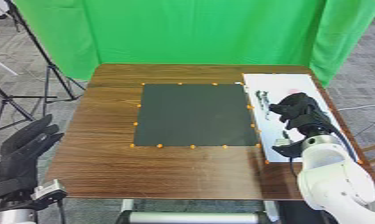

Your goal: Arrange flowers

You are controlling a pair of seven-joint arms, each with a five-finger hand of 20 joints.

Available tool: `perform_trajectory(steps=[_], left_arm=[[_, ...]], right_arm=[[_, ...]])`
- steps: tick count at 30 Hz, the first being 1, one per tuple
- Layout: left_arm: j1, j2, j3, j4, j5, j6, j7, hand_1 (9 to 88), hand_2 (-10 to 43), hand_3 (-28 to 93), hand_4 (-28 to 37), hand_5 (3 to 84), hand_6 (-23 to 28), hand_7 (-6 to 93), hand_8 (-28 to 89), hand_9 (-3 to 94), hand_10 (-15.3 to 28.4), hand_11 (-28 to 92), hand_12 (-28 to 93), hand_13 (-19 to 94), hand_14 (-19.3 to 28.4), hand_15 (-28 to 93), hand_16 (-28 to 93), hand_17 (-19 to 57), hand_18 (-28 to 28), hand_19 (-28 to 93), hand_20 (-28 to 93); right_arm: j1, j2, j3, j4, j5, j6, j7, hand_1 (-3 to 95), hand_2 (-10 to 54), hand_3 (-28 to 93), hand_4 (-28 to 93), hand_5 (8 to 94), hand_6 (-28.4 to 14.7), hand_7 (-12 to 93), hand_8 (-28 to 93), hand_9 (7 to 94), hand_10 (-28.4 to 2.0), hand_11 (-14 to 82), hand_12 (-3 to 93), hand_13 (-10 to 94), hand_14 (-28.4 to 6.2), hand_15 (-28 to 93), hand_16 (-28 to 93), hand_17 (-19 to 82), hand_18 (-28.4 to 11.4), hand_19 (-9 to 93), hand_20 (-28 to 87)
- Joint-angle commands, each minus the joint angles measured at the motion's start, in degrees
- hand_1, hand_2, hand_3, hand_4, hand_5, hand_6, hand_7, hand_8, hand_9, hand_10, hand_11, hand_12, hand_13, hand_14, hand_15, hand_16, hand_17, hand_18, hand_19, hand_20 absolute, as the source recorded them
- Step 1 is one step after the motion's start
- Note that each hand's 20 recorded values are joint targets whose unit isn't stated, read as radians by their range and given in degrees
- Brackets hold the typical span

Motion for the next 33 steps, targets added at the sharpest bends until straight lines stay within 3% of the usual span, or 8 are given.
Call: perform_trajectory(steps=[1, 4, 7, 10, 17, 22, 27, 33], left_arm=[[0.24, -1.28, -0.14, -0.37, 1.19, -0.78, -1.06, 25.9, 6.1, 82, -21.0, 38.0, 8.8, 16.5, -11, 33.1, 19.4, 36, 6, 23, 26.2, 63, -17, -9.9, 21.4, 59, 1], [0.04, -1.52, -0.16, -0.33, 1.66, -1.09, -1.44, 25.8, 6.0, 82, -20.9, 38.0, 8.8, 16.5, -11, 33.1, 19.4, 36, 6, 23, 26.2, 63, -17, -9.9, 21.3, 59, 1], [0.56, 0.06, 0.10, -0.30, -0.23, 0.07, 0.33, 25.8, 6.1, 82, -20.8, 38.0, 8.8, 16.5, -11, 33.1, 19.5, 36, 6, 23, 26.2, 63, -17, -9.9, 21.3, 59, 1], [-0.15, -2.43, -0.31, -0.40, 2.59, -1.48, -2.15, 25.8, 6.1, 82, -20.8, 38.0, 8.8, 16.5, -11, 33.2, 19.5, 36, 6, 23, 26.1, 63, -17, -9.9, 21.3, 59, 1], [0.70, 0.01, 0.00, -0.36, -0.21, -0.17, 0.12, 25.8, 6.2, 82, -20.7, 37.9, 8.8, 16.4, -11, 33.1, 19.4, 36, 6, 23, 26.1, 63, -17, -9.9, 21.3, 59, 1], [0.78, -0.13, -0.16, -0.44, 0.14, -0.20, -0.06, 25.8, 6.1, 82, -20.7, 37.9, 8.8, 16.4, -11, 33.0, 19.4, 37, 6, 23, 26.1, 63, -17, -9.9, 21.3, 59, 2], [1.31, -0.43, -0.40, -0.71, 0.37, -0.10, -0.36, 25.8, 6.1, 82, -20.7, 37.9, 8.8, 16.5, -11, 33.1, 19.3, 37, 6, 23, 26.1, 63, -17, -9.9, 21.2, 59, 2], [1.96, -0.43, -0.98, -0.91, 0.38, -0.15, -0.49, 25.8, 6.1, 82, -20.8, 37.9, 8.8, 16.5, -11, 33.0, 19.3, 37, 6, 23, 26.1, 63, -17, -9.9, 21.2, 59, 2]], right_arm=[[0.14, 0.35, -0.05, -0.32, -0.39, 0.32, 0.67, 30.8, 1.7, 78, -24, 62.2, -8.1, 30, -13, 70.1, -17.7, 40.8, 19.5, 72, -10.7, 67, 19, 41, -19.8, 87, -17], [0.24, 0.60, -0.25, -0.38, -0.60, 0.59, 1.05, 30.8, 1.7, 78, -24, 62.2, -8.0, 30, -13, 70.1, -17.7, 40.7, 19.5, 71, -10.8, 67, 19, 41, -19.8, 87, -17], [0.52, 0.48, -0.24, -0.29, -0.51, 0.24, 0.95, 30.7, 1.7, 78, -24, 62.2, -8.1, 30, -13, 70.1, -17.7, 40.7, 19.5, 71, -10.8, 67, 19, 41, -19.8, 87, -17], [0.29, 0.33, 0.02, -0.36, -0.39, -0.01, 1.03, 30.6, 1.8, 78, -24, 62.3, -8.1, 30, -13, 70.1, -17.7, 40.7, 19.5, 71, -10.9, 67, 19, 41, -19.8, 87, -17], [0.31, 0.11, 0.13, -0.44, -0.62, -0.66, 1.39, 30.5, 2.0, 78, -24, 62.1, -8.1, 30, -13, 70.0, -17.8, 40.7, 19.5, 71, -11.0, 67, 19, 41, -20.0, 88, -18], [0.09, -0.09, 0.90, -0.90, -1.08, -2.18, 3.15, 30.3, 2.1, 77, -23, 62.1, -8.1, 30, -13, 70.0, -17.8, 40.7, 19.5, 71, -11.1, 67, 19, 41, -20.0, 88, -18], [-1.69, -0.77, 3.91, -2.43, -2.72, -6.47, 7.77, 29.8, 2.4, 77, -23, 64.1, -8.8, 29, -13, 72.0, -18.2, 40.4, 19.4, 74, -10.9, 68, 19, 44, -20.0, 90, -18], [-4.10, -2.72, 8.89, -4.60, -5.64, -19.68, 12.89, 29.0, 2.7, 74, -21, 67.4, -9.6, 28, -10, 75.3, -18.4, 44.6, 21.6, 78, -9.3, 71, 21, 52, -18.4, 93, -23]])
